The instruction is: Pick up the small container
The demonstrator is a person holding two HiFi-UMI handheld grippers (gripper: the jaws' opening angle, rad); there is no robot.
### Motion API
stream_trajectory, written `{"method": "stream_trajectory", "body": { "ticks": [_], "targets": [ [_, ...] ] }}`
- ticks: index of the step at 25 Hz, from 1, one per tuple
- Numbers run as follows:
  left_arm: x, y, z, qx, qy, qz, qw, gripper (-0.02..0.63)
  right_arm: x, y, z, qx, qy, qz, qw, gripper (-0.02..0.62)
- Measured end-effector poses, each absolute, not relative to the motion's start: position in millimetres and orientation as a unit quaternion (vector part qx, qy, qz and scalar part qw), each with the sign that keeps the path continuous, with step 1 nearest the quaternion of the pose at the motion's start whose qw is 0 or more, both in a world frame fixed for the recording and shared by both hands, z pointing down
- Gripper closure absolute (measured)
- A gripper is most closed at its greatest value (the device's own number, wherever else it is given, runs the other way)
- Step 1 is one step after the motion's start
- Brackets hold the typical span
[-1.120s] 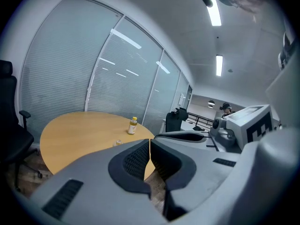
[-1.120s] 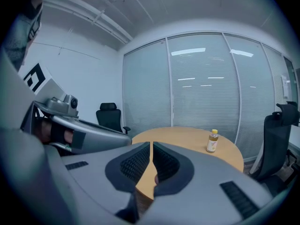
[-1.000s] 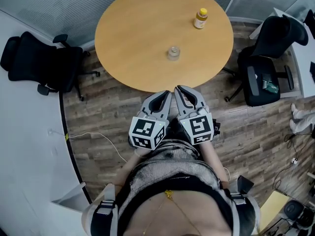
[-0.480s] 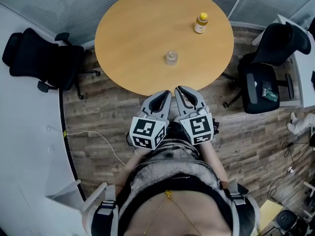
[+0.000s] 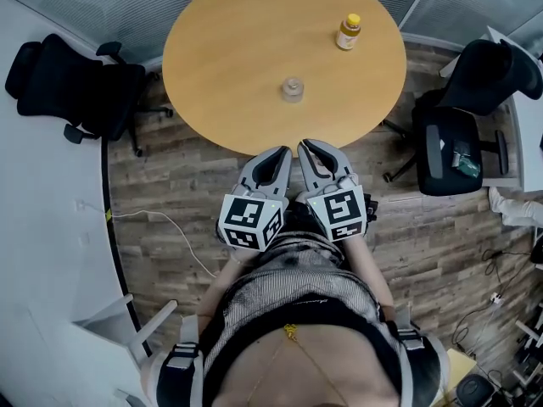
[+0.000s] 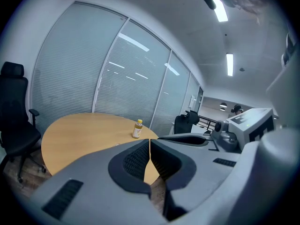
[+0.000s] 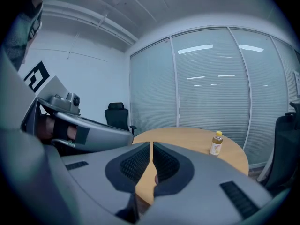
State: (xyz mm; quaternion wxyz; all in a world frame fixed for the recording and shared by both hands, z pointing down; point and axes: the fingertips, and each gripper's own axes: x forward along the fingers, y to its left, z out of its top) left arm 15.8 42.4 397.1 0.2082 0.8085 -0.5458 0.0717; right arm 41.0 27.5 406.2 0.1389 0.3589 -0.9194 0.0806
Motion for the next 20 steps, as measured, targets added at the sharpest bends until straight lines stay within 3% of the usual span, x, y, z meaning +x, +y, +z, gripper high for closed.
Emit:
{"method": "stream_trajectory", "body": {
  "ticks": [20],
  "targets": [
    [-22.2,10.4,395.6,0.823,-0.523,0.071,0.209,0.579,4.8,3.5,408.5,0.378,-0.911,0.084,0.145,0.561]
  ]
}}
